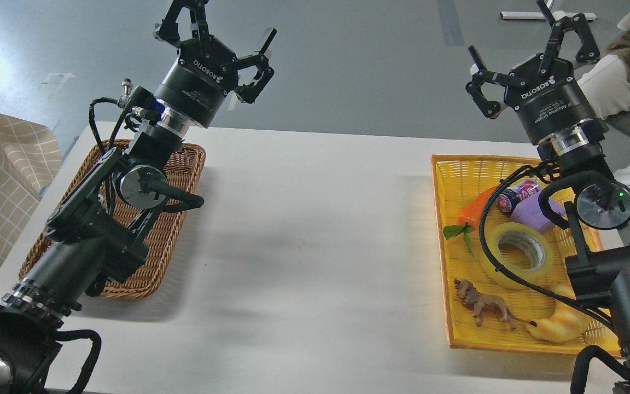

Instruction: Place and transfer tape with both arms

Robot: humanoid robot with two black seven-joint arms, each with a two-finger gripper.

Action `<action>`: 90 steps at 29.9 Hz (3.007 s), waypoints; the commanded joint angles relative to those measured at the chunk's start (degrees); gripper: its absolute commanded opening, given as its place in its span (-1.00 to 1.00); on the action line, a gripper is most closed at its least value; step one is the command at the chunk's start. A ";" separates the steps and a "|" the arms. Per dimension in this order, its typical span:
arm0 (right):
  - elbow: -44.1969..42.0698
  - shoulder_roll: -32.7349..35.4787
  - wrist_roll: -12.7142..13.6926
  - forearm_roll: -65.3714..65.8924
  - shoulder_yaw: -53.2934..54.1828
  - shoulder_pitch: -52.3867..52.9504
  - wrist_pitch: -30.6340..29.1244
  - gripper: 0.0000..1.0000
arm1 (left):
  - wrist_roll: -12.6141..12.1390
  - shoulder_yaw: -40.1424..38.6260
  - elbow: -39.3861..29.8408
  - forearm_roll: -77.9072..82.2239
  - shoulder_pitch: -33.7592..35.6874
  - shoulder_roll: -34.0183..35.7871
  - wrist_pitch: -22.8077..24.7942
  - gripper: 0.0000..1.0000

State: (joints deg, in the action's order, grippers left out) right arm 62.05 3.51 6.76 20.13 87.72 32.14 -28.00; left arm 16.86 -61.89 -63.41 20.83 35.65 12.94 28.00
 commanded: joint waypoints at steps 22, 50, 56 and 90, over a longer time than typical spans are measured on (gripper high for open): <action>0.17 0.01 0.00 0.00 -0.09 0.11 0.00 1.00 | 1.07 0.19 0.13 0.00 0.12 0.07 0.00 0.95; 0.17 0.01 0.00 0.00 -0.09 0.11 0.00 1.00 | 1.16 0.01 0.13 0.00 0.12 0.25 0.00 0.95; 0.26 0.01 0.00 0.00 -0.18 0.03 0.00 1.00 | 1.16 0.01 0.04 0.00 0.12 0.34 0.00 0.95; 0.26 0.01 0.00 0.00 -0.18 -0.24 0.00 1.00 | 1.25 -0.34 0.04 0.00 0.12 0.69 0.00 0.95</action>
State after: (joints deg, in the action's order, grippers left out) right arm 62.40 3.52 6.75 20.13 87.52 31.90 -28.00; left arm 18.02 -62.18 -63.40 20.83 35.77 13.61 28.00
